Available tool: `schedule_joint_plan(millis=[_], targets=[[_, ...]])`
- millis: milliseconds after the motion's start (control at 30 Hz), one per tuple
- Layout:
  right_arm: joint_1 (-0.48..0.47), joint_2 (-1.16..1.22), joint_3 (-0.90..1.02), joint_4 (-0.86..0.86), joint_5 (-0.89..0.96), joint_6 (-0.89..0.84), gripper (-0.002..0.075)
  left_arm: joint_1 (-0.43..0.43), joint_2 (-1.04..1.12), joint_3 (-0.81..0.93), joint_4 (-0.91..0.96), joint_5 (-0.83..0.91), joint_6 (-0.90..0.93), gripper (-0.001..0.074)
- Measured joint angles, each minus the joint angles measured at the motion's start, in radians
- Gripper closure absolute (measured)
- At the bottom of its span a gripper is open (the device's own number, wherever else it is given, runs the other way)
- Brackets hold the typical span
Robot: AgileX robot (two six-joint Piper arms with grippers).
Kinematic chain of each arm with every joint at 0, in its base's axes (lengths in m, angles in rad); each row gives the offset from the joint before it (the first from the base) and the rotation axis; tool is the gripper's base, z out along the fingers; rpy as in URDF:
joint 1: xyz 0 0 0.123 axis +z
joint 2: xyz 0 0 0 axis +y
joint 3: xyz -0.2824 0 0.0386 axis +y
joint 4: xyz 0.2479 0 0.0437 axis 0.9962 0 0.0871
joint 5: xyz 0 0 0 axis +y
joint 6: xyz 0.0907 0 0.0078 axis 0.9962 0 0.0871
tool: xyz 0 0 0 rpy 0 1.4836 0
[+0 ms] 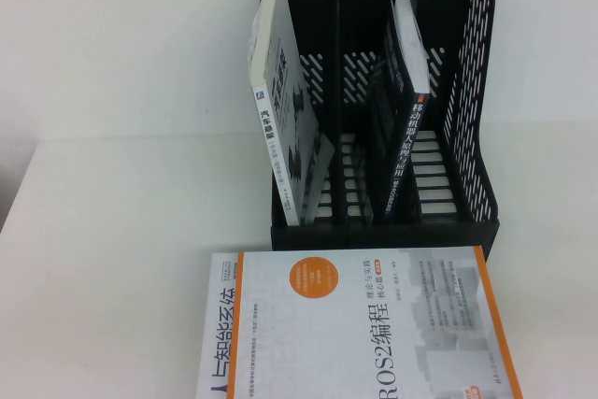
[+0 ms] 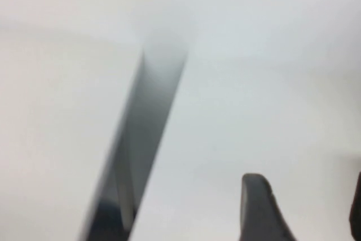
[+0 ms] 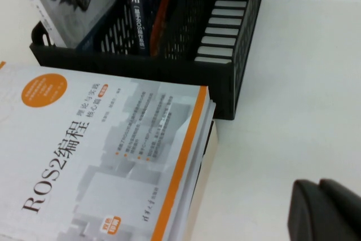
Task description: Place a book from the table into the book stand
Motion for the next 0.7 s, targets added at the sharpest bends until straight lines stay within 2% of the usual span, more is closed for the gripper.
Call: schedule_joint_plan(millis=[233,433,700], targets=[[0.000,0.000,0.002,0.000,-0.009,0.002,0.0721,0.000,-0.154,0.273,-0.017,-0.038,0.000,0.0414],[0.000,0.000,0.002,0.000,-0.009,0.002,0.0721,0.000,-0.254,0.295,-0.017,-0.091,0.000,0.0414],[0.000,0.000,0.002,0.000,-0.009,0.002,0.0721,0.000,-0.265,0.296,-0.017,-0.100,0.000,0.0414]])
